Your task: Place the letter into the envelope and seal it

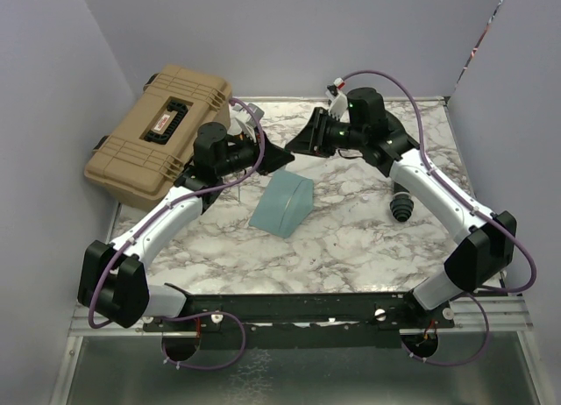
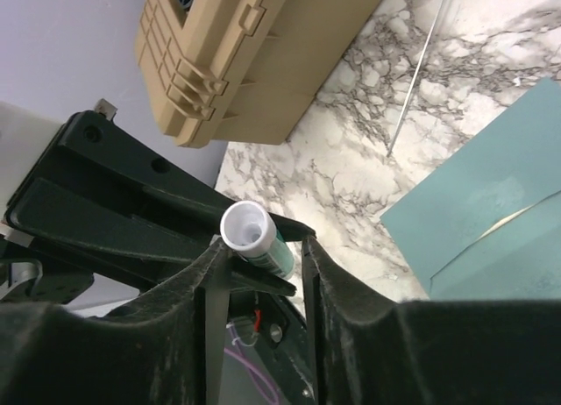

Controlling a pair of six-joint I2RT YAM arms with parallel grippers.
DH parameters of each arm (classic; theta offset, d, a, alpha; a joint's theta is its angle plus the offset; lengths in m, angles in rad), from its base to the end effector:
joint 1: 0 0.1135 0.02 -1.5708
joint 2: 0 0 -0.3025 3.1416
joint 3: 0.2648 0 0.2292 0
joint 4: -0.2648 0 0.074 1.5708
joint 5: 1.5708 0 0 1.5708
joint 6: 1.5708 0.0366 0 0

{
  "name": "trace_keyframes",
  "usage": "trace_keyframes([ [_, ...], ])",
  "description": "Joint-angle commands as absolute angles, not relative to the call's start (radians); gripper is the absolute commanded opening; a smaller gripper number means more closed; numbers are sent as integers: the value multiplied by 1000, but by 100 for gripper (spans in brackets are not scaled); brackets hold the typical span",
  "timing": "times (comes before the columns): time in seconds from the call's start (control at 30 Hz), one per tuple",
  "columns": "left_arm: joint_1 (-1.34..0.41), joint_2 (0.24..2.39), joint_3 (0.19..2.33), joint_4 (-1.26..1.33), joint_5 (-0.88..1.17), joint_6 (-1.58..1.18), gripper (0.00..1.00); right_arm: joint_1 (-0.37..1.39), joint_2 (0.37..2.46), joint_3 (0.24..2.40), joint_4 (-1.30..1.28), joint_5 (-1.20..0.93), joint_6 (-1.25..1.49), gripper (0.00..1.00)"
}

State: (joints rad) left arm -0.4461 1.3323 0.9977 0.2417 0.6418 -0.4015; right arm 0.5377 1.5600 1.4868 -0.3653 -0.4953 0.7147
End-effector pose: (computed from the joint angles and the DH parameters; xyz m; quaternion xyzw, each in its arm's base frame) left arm 0.2432 -0.1406 0.3819 0.2280 0.6965 -0.4754 0.4867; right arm 0.2813 0.1880 0.4145 -0.0586 0.8266 0.4724 0.3001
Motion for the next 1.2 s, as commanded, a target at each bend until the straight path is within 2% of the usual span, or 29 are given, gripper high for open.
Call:
trace_keyframes([
  [0.0, -443, 1296, 991, 295, 738, -397, 0, 537, 1560, 1464, -324, -492, 728, 36],
  [0.13, -444, 1292, 1007, 294, 777, -401, 0, 536, 1543, 1443, -238, -472, 770, 32],
  [0.23, -442, 1283, 1007, 288, 756, -406, 0, 537, 1547, 1450, -231, -472, 779, 17],
  [0.27, -440, 1280, 1006, 288, 741, -423, 4, 536, 1539, 1450, -234, -461, 781, 12],
  [0.33, -427, 1277, 1007, 285, 691, -483, 30, 529, 1510, 1435, -227, -429, 796, 2],
  [0.4, -417, 1273, 1008, 292, 659, -558, 62, 514, 1462, 1393, -175, -394, 818, 1],
  [0.47, -415, 1267, 1005, 319, 637, -641, 78, 492, 1410, 1335, -90, -372, 857, 1],
  [0.57, -414, 1256, 1009, 370, 630, -758, 89, 455, 1357, 1267, 66, -374, 949, 1],
  [0.73, -415, 1273, 1007, 555, 608, -1032, 94, 419, 1329, 1182, 302, -425, 1130, 1],
  [0.9, -420, 1302, 979, 737, 577, -1272, 94, 418, 1343, 1170, 374, -454, 1199, 0],
  [1.03, -433, 1316, 969, 773, 534, -1390, 94, 418, 1360, 1161, 432, -490, 1231, 1],
  [1.1, -442, 1324, 957, 788, 508, -1437, 93, 419, 1375, 1156, 465, -511, 1248, 1],
  [1.17, -453, 1333, 946, 804, 492, -1453, 86, 418, 1386, 1149, 497, -530, 1268, 1],
])
